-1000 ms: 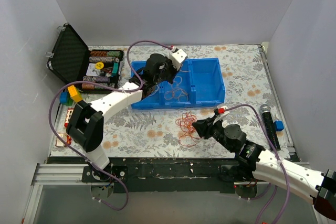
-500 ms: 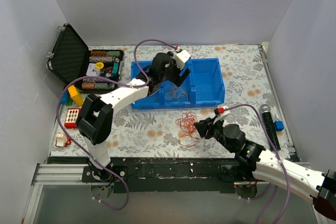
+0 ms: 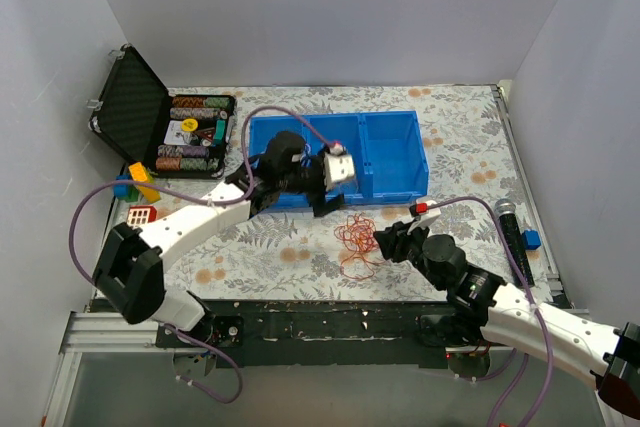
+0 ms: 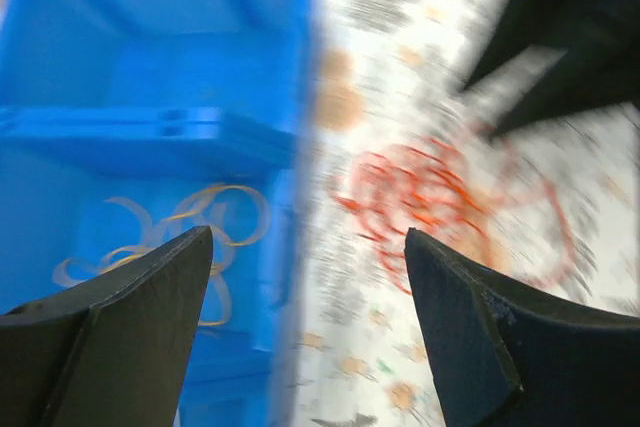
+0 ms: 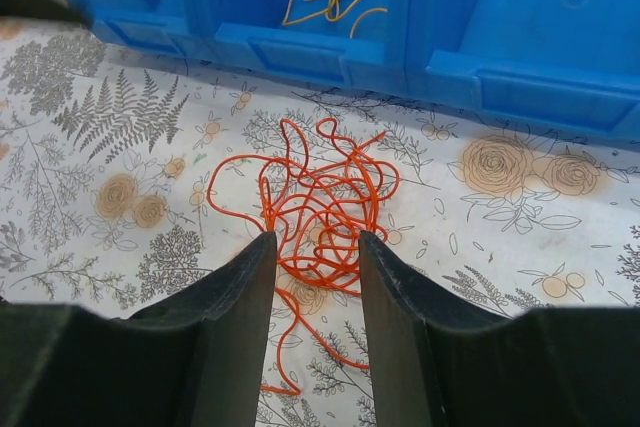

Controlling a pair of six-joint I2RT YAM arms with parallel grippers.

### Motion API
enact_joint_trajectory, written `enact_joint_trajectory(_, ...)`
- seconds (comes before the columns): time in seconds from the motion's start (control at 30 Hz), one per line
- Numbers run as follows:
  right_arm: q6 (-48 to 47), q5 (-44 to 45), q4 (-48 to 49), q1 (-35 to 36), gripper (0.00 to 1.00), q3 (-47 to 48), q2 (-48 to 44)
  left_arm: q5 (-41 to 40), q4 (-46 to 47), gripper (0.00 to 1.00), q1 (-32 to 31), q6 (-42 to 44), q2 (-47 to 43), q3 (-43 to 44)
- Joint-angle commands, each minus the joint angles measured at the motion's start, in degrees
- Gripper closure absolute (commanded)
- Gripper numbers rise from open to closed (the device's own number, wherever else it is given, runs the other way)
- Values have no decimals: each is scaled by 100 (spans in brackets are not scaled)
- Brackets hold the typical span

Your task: Untangle the cables

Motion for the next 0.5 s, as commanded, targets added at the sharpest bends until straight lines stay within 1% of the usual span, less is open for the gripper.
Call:
enact_joint_trajectory(0.0,119,251,8,26,53,282,-113,953,-771,29,-577,1881,-494,-1026)
enact_joint_trajectory(0.07,137,242,-18,34,53,290,-131,838,-518,36,-675,1945,-424,-1203)
enact_joint_trajectory(0.13,155,225,-44,26,53,281,-149,681,-218,38,-692,1813,-144,-1125)
enact_joint_trajectory(0.27,128,181,-79,26,53,299,-175,399,-7,41,-692,1663,542,-720)
enact_joint_trajectory(0.33,119,180,-123,35,54,334,-175,407,107,42,-684,1786,674,-694)
enact_joint_trajectory(0.47,14,84,-167,26,55,395,-193,302,327,43,-684,1752,912,-536)
